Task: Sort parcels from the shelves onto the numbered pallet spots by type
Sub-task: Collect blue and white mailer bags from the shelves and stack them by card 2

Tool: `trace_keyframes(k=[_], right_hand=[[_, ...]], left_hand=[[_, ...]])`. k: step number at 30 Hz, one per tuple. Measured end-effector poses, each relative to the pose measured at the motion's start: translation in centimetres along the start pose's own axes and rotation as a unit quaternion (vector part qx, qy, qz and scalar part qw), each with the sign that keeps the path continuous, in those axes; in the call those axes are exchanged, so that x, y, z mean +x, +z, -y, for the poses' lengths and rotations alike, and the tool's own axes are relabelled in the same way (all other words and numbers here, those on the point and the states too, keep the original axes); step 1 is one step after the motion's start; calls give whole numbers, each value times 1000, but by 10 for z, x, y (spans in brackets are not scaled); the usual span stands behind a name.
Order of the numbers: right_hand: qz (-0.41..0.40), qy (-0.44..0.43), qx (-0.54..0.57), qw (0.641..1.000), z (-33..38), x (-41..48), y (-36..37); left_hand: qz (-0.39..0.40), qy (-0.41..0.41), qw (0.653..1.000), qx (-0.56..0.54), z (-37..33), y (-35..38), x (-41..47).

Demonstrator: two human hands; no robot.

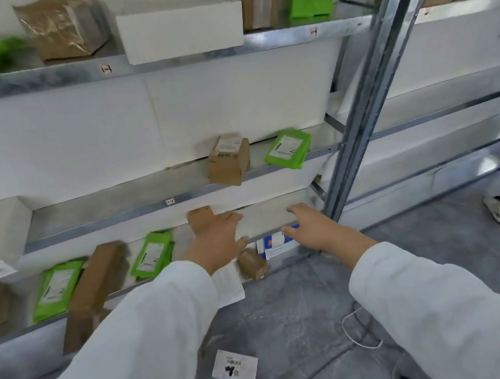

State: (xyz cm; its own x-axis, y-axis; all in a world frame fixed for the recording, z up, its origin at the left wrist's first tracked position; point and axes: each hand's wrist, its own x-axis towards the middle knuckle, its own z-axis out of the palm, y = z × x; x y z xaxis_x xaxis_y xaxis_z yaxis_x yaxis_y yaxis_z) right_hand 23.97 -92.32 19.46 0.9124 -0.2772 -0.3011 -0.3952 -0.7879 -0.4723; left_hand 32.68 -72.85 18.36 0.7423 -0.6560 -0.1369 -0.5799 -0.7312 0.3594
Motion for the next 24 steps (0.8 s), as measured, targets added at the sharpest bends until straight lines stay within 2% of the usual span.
trace_keyframes(k=[11, 21, 24], right_hand=[[13, 43, -6, 999, -80, 77, -29], [83, 15, 31, 996, -160, 166, -41], [125, 1, 3, 992, -194, 194, -43]], left_hand=[[27, 28, 999, 6, -32, 27, 114], [41, -67, 996, -44, -60, 78, 198], [57, -95, 992, -52, -79, 104, 228]])
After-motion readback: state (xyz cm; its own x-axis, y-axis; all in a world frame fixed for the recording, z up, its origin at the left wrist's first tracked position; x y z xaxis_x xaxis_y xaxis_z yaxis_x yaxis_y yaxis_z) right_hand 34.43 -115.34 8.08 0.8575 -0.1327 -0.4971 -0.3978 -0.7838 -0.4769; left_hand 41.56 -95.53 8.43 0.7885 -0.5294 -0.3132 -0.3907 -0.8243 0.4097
